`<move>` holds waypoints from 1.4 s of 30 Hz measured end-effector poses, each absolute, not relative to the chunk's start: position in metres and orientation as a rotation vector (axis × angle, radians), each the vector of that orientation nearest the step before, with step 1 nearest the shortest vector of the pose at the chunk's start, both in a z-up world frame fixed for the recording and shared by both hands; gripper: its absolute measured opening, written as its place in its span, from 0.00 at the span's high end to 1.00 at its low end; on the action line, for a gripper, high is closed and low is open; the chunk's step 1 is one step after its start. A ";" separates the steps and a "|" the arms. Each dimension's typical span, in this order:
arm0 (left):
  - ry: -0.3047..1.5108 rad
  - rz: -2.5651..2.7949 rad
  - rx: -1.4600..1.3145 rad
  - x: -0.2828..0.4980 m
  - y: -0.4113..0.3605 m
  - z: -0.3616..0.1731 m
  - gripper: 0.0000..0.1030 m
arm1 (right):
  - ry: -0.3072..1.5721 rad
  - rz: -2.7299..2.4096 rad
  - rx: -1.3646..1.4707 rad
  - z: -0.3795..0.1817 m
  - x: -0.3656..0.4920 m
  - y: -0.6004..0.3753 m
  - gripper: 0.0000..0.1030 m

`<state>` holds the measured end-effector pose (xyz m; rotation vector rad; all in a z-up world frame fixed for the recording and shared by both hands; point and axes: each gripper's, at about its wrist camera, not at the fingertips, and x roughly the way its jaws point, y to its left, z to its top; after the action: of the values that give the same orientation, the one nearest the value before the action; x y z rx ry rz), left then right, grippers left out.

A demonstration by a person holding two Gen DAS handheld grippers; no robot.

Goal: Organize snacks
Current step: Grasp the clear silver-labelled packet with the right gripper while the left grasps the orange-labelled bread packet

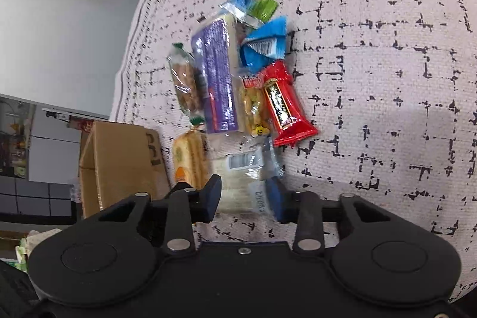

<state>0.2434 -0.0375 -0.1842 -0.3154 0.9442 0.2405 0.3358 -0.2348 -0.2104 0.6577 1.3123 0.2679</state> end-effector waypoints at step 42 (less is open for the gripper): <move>0.928 0.308 -0.110 0.267 -0.051 -0.207 0.43 | 1.180 0.161 0.627 -0.185 0.325 -0.258 0.86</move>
<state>0.2669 -0.0512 -0.2074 -0.1096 0.9278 0.3077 0.3254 -0.2583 -0.1847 0.6265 1.1797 0.1606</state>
